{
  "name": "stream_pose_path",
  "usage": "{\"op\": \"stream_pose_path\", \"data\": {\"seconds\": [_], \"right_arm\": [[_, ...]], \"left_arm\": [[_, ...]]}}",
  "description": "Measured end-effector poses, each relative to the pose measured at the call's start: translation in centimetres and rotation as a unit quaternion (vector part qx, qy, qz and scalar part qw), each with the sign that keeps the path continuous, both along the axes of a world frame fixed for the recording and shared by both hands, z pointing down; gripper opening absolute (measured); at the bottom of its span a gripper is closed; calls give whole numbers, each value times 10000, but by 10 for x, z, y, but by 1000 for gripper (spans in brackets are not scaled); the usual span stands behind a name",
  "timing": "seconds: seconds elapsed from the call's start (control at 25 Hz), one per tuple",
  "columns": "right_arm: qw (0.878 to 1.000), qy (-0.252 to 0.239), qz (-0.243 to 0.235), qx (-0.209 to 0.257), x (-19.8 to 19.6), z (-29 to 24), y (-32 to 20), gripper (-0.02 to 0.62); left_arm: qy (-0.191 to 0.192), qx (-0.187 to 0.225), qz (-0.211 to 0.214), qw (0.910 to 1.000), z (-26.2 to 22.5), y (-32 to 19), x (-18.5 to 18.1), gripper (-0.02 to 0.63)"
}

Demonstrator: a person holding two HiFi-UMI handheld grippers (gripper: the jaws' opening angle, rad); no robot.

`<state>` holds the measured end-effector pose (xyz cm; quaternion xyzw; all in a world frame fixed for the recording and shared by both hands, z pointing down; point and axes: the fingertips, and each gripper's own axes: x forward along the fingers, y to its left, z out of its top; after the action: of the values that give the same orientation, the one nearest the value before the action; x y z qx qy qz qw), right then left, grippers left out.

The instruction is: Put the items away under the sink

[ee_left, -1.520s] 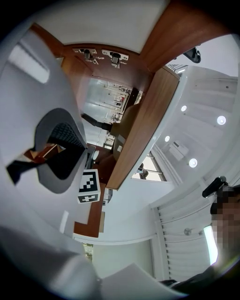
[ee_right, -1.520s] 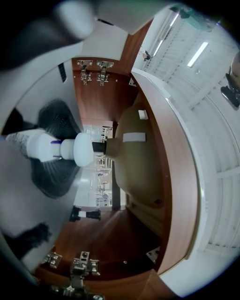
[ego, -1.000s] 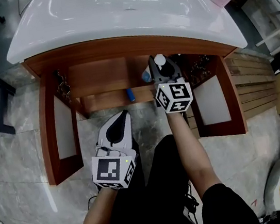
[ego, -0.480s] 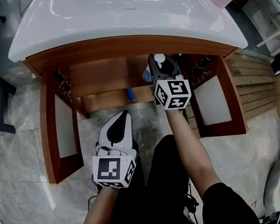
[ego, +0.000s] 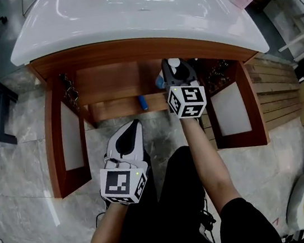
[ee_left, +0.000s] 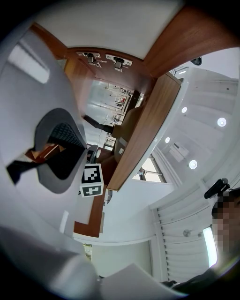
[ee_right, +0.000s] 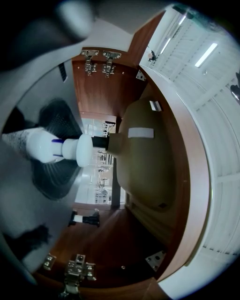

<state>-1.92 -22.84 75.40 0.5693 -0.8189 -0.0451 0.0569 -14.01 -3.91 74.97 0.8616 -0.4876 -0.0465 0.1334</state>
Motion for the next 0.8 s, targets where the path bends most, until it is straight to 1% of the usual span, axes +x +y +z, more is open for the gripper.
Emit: {"op": "stream_pose_path", "data": {"seconds": [0.24, 0.4, 0.8], "right_arm": [[10000, 8, -23, -8, -1, 0, 0, 140], [10000, -14, -31, -12, 0, 1, 1, 164], [10000, -65, -19, 55, 7, -2, 9, 172]], "left_arm": [[9, -3, -3, 10000, -2, 1, -1, 5], [8, -4, -7, 10000, -2, 2, -2, 5], [-10, -13, -10, 10000, -2, 5, 0, 5]]}}
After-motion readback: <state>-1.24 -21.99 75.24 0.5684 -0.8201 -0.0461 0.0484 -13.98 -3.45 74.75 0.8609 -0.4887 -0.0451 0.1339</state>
